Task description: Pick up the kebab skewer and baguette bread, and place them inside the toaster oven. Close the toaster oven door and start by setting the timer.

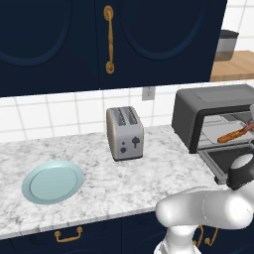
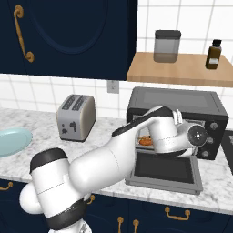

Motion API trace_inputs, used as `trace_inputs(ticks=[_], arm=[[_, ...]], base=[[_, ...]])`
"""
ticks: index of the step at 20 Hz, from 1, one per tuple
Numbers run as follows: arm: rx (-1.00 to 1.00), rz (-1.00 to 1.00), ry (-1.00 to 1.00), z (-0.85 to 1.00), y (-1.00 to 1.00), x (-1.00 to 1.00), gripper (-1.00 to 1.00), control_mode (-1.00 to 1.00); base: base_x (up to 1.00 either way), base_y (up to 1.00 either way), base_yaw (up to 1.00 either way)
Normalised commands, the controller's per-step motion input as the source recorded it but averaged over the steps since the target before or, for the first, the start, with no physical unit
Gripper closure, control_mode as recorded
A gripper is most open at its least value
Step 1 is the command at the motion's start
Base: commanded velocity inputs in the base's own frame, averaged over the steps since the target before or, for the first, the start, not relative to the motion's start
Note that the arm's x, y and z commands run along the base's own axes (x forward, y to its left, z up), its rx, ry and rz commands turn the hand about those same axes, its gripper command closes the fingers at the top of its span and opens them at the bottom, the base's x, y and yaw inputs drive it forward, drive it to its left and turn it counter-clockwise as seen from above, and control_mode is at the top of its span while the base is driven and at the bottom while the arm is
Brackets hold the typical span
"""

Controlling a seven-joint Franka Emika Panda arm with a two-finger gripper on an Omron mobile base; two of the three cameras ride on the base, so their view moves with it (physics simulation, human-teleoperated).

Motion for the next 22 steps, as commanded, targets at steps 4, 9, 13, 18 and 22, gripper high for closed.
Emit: trace_inputs(ticks=[4, 9, 13, 18, 22], arm=[[0.0, 0.0, -0.02, 0.0, 0.45, 0.02, 1.0, -1.0], [0.0, 0.0, 0.0, 0.0, 0.4, 0.15, 1.0, -1.0], [0.01, 0.0, 0.0, -0.01, 0.13, 0.39, 1.0, -1.0], [0.05, 0.0, 0.0, -0.22, -0.46, 0.22, 1.0, -1.0], [0.03, 0.0, 0.0, -0.09, -0.33, 0.22, 1.0, -1.0]], base=[[0.0, 0.0, 0.0], [0.0, 0.0, 0.0], [0.0, 0.0, 0.0], [0.0, 0.0, 0.0], [0.0, 0.0, 0.0]])
